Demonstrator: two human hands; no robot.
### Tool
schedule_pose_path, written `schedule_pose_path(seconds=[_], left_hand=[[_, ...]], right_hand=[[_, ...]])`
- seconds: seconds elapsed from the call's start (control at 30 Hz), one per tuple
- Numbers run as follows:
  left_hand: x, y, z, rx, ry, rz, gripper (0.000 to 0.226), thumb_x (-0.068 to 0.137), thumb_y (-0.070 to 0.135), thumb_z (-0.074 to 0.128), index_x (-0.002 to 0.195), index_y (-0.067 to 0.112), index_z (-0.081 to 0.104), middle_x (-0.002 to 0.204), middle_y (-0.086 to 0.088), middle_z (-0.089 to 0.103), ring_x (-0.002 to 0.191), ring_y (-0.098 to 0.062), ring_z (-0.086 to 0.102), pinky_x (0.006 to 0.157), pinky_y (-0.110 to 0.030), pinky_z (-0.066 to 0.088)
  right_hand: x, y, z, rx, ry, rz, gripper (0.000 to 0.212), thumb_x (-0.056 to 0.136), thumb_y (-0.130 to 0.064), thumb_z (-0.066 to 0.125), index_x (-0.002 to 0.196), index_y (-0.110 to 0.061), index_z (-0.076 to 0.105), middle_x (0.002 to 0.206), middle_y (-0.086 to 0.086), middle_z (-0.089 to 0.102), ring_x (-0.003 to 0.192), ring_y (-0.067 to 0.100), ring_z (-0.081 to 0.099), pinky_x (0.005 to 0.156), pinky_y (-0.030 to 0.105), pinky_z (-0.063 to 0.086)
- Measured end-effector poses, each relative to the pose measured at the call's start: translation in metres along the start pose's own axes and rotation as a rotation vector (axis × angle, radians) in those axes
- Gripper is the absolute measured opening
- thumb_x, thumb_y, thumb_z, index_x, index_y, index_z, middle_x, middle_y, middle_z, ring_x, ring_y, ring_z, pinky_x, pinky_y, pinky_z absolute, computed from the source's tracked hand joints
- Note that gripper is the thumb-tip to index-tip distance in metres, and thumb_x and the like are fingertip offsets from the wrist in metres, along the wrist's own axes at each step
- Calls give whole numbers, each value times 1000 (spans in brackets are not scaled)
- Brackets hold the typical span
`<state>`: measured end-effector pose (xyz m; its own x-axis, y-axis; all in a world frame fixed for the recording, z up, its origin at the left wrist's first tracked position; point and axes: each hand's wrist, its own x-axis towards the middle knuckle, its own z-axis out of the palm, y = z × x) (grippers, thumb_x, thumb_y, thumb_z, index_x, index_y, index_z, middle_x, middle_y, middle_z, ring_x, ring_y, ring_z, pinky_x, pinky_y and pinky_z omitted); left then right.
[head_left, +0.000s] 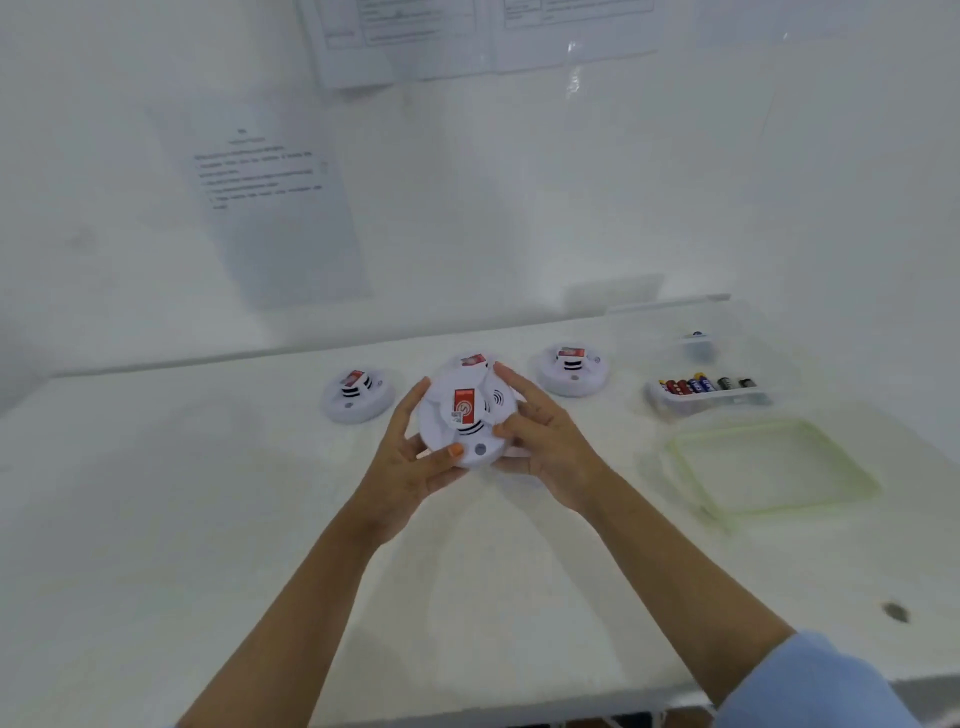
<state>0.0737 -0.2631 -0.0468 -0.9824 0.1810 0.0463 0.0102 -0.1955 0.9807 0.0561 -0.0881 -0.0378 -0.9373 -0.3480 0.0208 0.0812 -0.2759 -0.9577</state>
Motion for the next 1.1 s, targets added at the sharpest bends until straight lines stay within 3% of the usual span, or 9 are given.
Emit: schedule_pose_path(seconds=[0.13,0.27,0.4,0.5,0.6,0.73,0.83,1.0,1.1], left_hand=[[-19,-1,-61,36,-31,-75,77,74,1,72,132,41,39,125,5,61,110,-19,62,78,-32,57],[-25,-5,-90,109,-48,-100,73,66,14,76,121,47,44,116,20,64,108,-7,62,80,-27,56],[-21,-10,-108,134,19,-78,65,82,-1,65,125,42,42,108,21,67,100,-1,64,75,-22,55],[-15,-11,-118,130,37,-73,68,80,1,68,126,43,41,111,18,65,101,-3,64,75,-22,55],[-11,-10,-124,119,19,-85,67,80,0,67,125,44,42,113,18,65,103,-4,63,76,-23,55],[-4,-11,-129,44,-4,-109,65,83,-5,59,127,41,42,120,14,59,107,-8,62,78,-26,56],[-3,-12,-130,29,1,-109,65,83,-6,59,127,39,43,117,16,60,103,-7,64,76,-26,57],[-4,-13,-130,8,-17,-100,63,82,-8,58,122,40,47,114,16,63,104,-10,64,76,-27,57],[-4,-13,-131,-13,-16,-106,66,82,-7,59,128,38,43,121,11,59,110,-14,60,80,-30,57]], right_hand=[[1,37,51,-97,13,35,76,76,2,69,126,-48,41,130,-4,51,108,15,59,80,36,57],[8,55,78,-91,64,28,68,75,7,67,121,-39,47,126,10,54,100,21,61,70,34,59],[23,67,93,-134,104,-14,60,75,7,67,115,-34,49,122,10,55,95,20,59,61,29,58],[35,71,100,-248,156,-82,67,63,-15,77,122,-25,48,117,-1,58,103,17,57,68,28,58],[42,75,103,-279,185,-107,83,49,-34,72,126,-17,48,112,-9,59,102,10,58,76,27,56],[47,78,102,-299,198,-92,71,55,-22,74,122,-25,49,124,8,58,115,27,55,85,47,54],[48,79,102,-311,206,-95,69,59,-18,74,123,-25,49,125,10,58,115,28,56,85,50,54],[47,81,101,-301,191,-97,65,65,-9,70,124,-24,48,117,8,59,100,19,59,65,33,59],[48,82,100,-308,189,-111,62,73,1,71,124,-23,47,117,7,58,99,18,59,65,34,59]])
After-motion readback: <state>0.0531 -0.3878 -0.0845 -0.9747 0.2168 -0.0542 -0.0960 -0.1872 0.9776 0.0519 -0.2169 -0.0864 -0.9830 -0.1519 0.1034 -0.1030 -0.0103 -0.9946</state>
